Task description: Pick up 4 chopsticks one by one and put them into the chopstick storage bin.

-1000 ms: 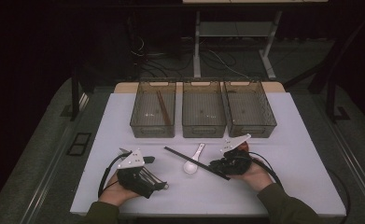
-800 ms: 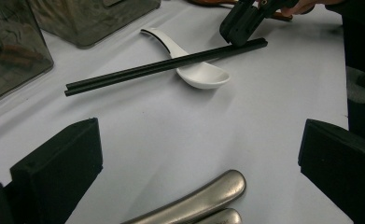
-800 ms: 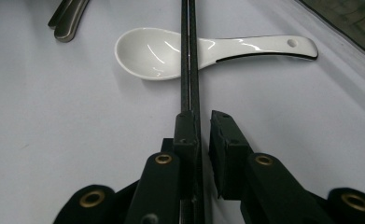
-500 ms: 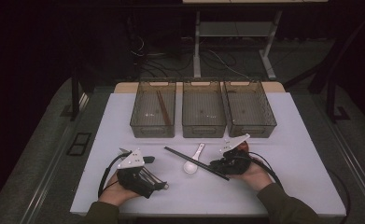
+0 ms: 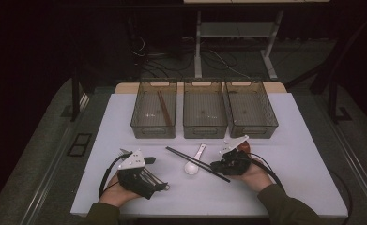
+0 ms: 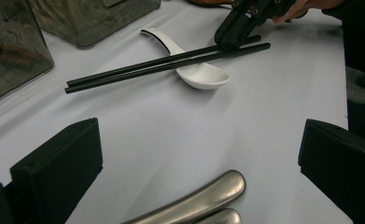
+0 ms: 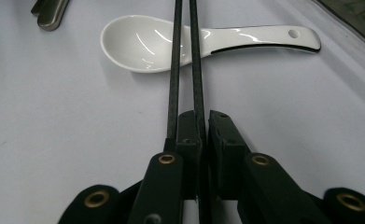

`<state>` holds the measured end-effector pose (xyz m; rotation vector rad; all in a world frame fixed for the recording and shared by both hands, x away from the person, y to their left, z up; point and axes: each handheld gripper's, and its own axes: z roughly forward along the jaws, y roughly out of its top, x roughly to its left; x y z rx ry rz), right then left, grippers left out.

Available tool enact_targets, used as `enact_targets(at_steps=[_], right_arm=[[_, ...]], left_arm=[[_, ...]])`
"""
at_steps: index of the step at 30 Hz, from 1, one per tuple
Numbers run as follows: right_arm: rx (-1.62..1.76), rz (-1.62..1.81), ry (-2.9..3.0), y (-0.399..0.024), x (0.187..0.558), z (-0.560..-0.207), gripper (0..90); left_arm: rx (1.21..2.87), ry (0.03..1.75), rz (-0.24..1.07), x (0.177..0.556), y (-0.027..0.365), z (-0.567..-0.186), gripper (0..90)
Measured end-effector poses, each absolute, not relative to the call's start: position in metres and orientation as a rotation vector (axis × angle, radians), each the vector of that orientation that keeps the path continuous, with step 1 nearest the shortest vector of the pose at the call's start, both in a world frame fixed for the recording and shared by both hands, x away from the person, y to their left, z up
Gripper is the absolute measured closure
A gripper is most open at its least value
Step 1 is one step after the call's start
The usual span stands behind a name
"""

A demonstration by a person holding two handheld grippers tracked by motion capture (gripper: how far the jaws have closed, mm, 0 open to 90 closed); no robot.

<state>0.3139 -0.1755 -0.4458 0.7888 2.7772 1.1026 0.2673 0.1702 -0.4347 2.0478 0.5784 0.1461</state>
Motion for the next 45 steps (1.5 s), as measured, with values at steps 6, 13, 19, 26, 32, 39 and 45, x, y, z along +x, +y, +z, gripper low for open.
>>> enact_targets(at_steps=[6, 13, 19, 26, 32, 39, 45], right_arm=[[0.771, 1.091, 2.775, -0.175, 0.313, -0.446, 84.5], [0.751, 1.095, 2.777, -0.175, 0.313, -0.446, 84.9], [0.724, 1.082, 2.772, -0.174, 0.312, -0.446, 85.6], [0.721, 1.079, 2.776, -0.174, 0.312, -0.445, 85.7], [0.731, 1.089, 2.753, -0.175, 0.313, -0.442, 85.7], [0.76, 1.115, 2.731, -0.179, 0.315, -0.438, 85.7], [0.777, 1.15, 2.71, -0.182, 0.315, -0.431, 85.7]], left_arm=[[2.048, 0.578, 0.146, 0.267, 0.17, -0.435, 0.0], [2.048, 0.578, 0.147, 0.267, 0.17, -0.435, 0.0], [2.048, 0.577, 0.146, 0.267, 0.17, -0.435, 0.0], [2.045, 0.577, 0.147, 0.267, 0.171, -0.434, 0.0], [2.043, 0.577, 0.146, 0.267, 0.171, -0.434, 0.0], [2.045, 0.576, 0.146, 0.267, 0.171, -0.434, 0.0], [2.045, 0.578, 0.145, 0.267, 0.17, -0.435, 0.0]])
